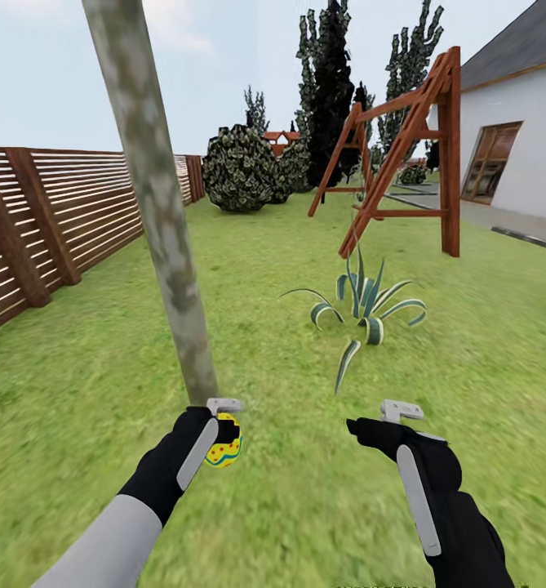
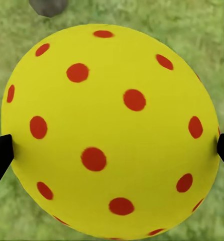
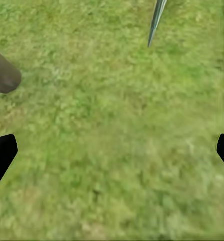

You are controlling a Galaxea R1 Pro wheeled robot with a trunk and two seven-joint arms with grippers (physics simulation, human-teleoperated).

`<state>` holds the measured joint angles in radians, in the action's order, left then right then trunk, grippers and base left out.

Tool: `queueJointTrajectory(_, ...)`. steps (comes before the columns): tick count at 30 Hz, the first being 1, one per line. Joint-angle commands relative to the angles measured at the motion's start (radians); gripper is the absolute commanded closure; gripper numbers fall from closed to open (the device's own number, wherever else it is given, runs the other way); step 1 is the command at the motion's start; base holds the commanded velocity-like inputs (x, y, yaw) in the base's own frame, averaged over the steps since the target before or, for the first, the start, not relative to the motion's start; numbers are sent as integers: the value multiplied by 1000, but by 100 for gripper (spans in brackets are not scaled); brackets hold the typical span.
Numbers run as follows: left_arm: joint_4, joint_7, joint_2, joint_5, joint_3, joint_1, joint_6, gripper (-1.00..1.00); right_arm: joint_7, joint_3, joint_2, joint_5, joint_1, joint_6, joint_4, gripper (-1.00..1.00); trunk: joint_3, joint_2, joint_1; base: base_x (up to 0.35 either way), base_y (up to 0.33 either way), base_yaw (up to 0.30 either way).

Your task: Take the three Easter eggs out of the wicker basket on the lawn in the garden, then place them on the lawn next to a single tree (choose any tree) so that all three eggs are next to the same tree and none are left in the basket.

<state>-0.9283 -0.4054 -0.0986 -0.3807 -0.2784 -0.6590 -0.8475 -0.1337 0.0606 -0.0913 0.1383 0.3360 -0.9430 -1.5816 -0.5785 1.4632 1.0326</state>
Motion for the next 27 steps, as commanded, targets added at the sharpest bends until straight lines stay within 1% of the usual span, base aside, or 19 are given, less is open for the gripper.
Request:
queueJointTrajectory(1,-1,-10,0,-10,-2,-1,-2,100,-9,1,-1,11,1,-3,-1,-100,-3,8,4,0,0,-215)
queueJointTrajectory(14,-12,-9,0,-10,-3,1,-3,100,-9,1,-1,11,0,-3,0,-100,-32,99,54,0,0,-217)
queueJointTrajectory(18,-16,-6,1,-12,-3,1,-4,100,-9,1,-1,11,0,-3,-1,-100,-28,99,54,0,0,-192)
queueJointTrajectory(23,-17,5,2,-13,-4,1,-5,100,-9,1,-1,11,1,-3,-1,-100,-39,134,73,0,0,-188)
queueJointTrajectory(27,-18,-1,2,-14,-4,1,-5,100,-9,1,-1,11,1,-3,-1,-100,-47,162,88,0,0,-188)
